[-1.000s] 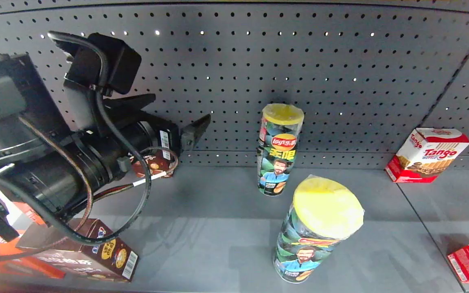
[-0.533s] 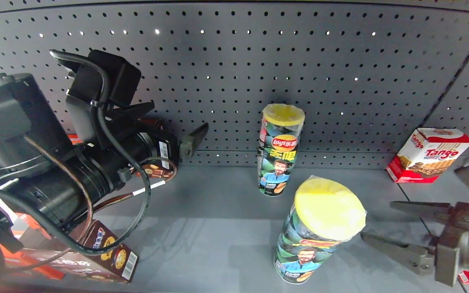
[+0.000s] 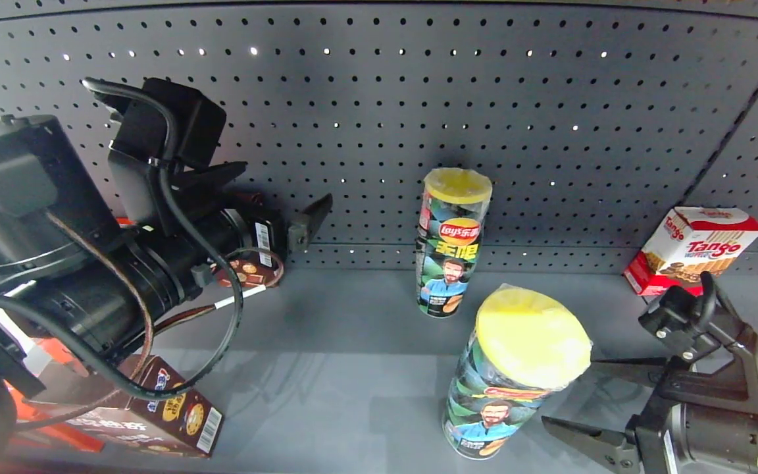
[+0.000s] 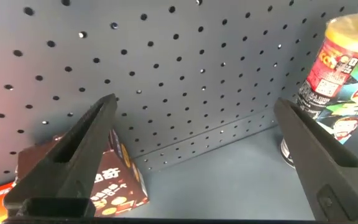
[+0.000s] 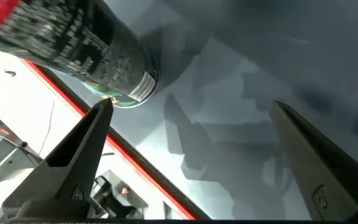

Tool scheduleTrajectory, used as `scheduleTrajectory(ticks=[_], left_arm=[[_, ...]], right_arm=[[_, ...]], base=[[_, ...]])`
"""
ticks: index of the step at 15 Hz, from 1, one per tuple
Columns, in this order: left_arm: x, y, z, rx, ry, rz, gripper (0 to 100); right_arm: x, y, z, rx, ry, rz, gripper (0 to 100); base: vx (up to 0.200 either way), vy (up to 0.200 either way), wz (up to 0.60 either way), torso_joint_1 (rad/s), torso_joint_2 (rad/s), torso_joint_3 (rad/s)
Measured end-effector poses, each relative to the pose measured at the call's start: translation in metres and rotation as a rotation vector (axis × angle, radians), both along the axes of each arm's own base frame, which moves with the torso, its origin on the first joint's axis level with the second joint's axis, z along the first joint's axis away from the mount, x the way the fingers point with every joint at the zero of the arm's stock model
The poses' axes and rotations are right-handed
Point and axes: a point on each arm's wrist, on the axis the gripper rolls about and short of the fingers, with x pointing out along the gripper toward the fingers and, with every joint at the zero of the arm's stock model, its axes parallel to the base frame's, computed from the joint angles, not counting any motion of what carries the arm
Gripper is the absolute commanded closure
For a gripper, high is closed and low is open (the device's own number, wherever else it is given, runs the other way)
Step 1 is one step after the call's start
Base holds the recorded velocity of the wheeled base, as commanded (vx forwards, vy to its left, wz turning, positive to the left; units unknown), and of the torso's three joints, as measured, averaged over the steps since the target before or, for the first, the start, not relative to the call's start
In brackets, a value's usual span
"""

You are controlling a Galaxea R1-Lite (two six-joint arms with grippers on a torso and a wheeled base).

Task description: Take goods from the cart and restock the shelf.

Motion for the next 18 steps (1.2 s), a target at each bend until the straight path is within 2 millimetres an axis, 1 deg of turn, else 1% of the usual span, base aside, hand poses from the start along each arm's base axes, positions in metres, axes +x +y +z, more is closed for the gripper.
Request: scheduleTrajectory(ticks=[6, 10, 15, 18], left_arm=[[0.004, -0.004, 0.000, 0.003, 0.000, -0.003, 0], [0.004, -0.005, -0.002, 0.009, 0.003, -0.005, 0], [0.004, -0.005, -0.003, 0.007, 0.001, -0.006, 0], [0.003, -0.005, -0.003, 0.007, 0.001, -0.006, 0]], right_arm=[[0.015, 0.011, -0.004, -0.027, -0.003, 0.015, 0], [0.019, 0.017, -0.005, -0.035, 0.005, 0.029, 0], [0.022, 0.012, -0.007, -0.038, 0.010, -0.004, 0], [0.026, 0.017, -0.005, -0.037, 0.008, 0.007, 0]], base=[[0.000, 0.000, 0.00, 0.000, 0.00, 0.000], [0.000, 0.000, 0.00, 0.000, 0.00, 0.000], [0.000, 0.000, 0.00, 0.000, 0.00, 0.000], [0.000, 0.000, 0.00, 0.000, 0.00, 0.000]])
